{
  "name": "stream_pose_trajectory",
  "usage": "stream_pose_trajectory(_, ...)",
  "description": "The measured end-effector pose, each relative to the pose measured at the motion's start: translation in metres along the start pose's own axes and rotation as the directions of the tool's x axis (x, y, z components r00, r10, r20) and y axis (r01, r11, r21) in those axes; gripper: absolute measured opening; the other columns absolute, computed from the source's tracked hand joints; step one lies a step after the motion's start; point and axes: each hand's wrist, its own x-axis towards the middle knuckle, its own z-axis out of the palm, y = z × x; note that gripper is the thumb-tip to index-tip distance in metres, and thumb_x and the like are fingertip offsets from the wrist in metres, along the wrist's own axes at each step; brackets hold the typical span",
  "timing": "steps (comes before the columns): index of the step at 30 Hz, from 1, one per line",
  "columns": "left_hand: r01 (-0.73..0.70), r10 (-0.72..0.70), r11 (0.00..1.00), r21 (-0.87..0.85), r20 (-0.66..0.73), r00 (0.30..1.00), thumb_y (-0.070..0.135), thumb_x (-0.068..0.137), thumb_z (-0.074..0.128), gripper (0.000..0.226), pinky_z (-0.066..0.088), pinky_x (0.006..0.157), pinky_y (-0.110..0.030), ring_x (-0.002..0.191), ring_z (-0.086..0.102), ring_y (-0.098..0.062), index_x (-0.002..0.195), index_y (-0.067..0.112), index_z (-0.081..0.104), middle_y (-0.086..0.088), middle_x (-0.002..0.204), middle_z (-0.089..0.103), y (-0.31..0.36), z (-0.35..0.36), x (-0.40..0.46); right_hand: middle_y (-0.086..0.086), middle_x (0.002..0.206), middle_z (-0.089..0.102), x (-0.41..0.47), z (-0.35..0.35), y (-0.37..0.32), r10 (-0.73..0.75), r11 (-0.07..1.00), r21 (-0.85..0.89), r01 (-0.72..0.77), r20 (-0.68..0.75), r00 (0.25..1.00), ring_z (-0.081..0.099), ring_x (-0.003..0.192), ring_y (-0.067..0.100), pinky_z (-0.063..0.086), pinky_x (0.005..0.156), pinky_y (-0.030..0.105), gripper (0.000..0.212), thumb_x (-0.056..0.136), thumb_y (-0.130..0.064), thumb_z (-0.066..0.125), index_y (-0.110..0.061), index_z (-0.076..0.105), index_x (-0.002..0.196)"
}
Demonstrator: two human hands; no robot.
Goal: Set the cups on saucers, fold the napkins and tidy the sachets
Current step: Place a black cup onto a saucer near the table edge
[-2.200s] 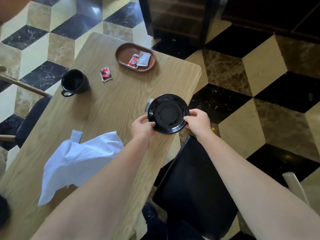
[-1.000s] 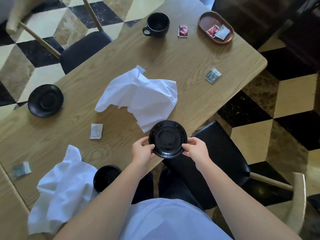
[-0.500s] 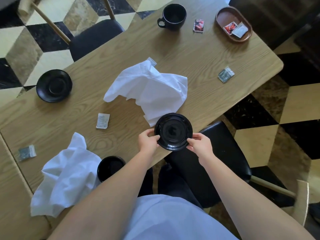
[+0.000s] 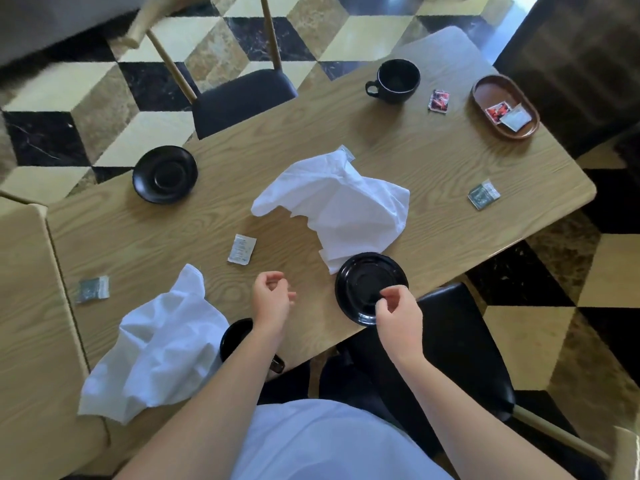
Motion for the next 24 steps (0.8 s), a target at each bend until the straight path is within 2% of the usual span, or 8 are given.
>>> stream_pose_trajectory(4,0.033,-0.045,0.992,-0.12,-0.102,0.994,0.002,0.095,0.049,0.018,0.055,0.057,-0.025,0.065,0.067,-0.012,0.098,0.018,0.058,-0.008,0.097,0.066,0.012,-0.032,0.018,-0.01,0.089,0.066,0.007,0.049,-0.057,-0.13,0.99,-0.035,0.137,0.148,0.98,0.063,0.084,0.003,0.048,0.071,0.019,0.012,0.092,-0.014,0.057,-0.024,0.064,0.095)
stream_pose_trajectory(8,0.053,-0.108,0.964,-0.261,-0.201,0.974,0.003,0.093,0.048,0.018,0.054,0.054,-0.025,0.06,0.067,-0.011,0.097,0.017,0.06,-0.008,0.094,0.068,0.025,-0.073,0.049,-0.011,0.083,0.063,0.014,0.099,-0.109,-0.263,0.944,-0.112,0.311,0.317,0.911,0.061,0.078,0.005,0.05,0.066,0.025,0.008,0.092,-0.018,0.056,-0.025,0.06,0.089)
stream_pose_trajectory(10,0.051,-0.134,0.941,-0.334,-0.231,0.964,0.003,0.093,0.047,0.017,0.053,0.056,-0.027,0.061,0.065,-0.014,0.097,0.015,0.059,-0.009,0.094,0.066,0.034,-0.093,0.074,-0.013,0.082,0.06,0.02,0.124,-0.134,-0.36,0.894,-0.14,0.426,0.343,0.868,0.058,0.077,0.004,0.048,0.065,0.023,0.009,0.091,-0.018,0.056,-0.026,0.058,0.087)
stream_pose_trajectory(12,0.027,-0.154,0.916,-0.399,-0.29,0.945,0.004,0.092,0.047,0.016,0.051,0.05,-0.024,0.059,0.061,-0.014,0.101,0.012,0.057,-0.009,0.093,0.063,0.048,-0.107,0.099,-0.014,0.089,0.058,0.03,0.141,-0.157,-0.451,0.844,-0.141,0.517,0.334,0.828,0.058,0.08,0.002,0.048,0.066,0.02,0.01,0.09,-0.013,0.058,-0.023,0.059,0.09)
stream_pose_trajectory(14,0.004,-0.211,0.873,-0.488,-0.37,0.905,0.006,0.091,0.046,0.018,0.048,0.048,-0.024,0.057,0.06,-0.015,0.105,0.013,0.055,-0.007,0.091,0.062,0.065,-0.128,0.135,-0.012,0.093,0.058,0.045,0.174,-0.188,-0.495,0.821,-0.118,0.558,0.339,0.8,0.058,0.079,0.001,0.046,0.066,0.016,0.012,0.09,-0.008,0.059,-0.02,0.062,0.092)
stream_pose_trajectory(17,-0.005,-0.281,0.828,-0.56,-0.424,0.861,0.007,0.09,0.045,0.031,0.048,0.049,-0.026,0.058,0.059,-0.017,0.116,0.017,0.058,-0.002,0.091,0.061,0.087,-0.15,0.188,-0.007,0.098,0.061,0.069,0.224,-0.228,-0.453,0.866,-0.068,0.496,0.315,0.834,0.06,0.085,0.002,0.043,0.068,0.012,0.013,0.093,-0.01,0.056,-0.021,0.063,0.096)
stream_pose_trajectory(21,0.043,-0.309,0.795,-0.605,-0.342,0.887,0.005,0.093,0.046,0.045,0.053,0.054,-0.026,0.063,0.06,-0.016,0.129,0.027,0.061,0.009,0.087,0.058,0.099,-0.167,0.236,0.0,0.112,0.065,0.094,0.288,-0.256,-0.319,0.906,-0.147,0.397,0.378,0.869,0.064,0.1,0.019,0.056,0.083,0.039,0.019,0.098,-0.016,0.049,-0.015,0.062,0.113)
stream_pose_trajectory(24,0.092,-0.325,0.796,-0.598,-0.294,0.899,0.008,0.095,0.056,0.043,0.057,0.063,-0.029,0.066,0.063,-0.019,0.135,0.026,0.06,0.003,0.094,0.064,0.097,-0.176,0.261,0.003,0.115,0.064,0.105,0.324,-0.266,-0.276,0.879,-0.253,0.403,0.418,0.865,0.06,0.103,0.022,0.052,0.088,0.039,0.022,0.098,-0.019,0.051,-0.013,0.06,0.117)
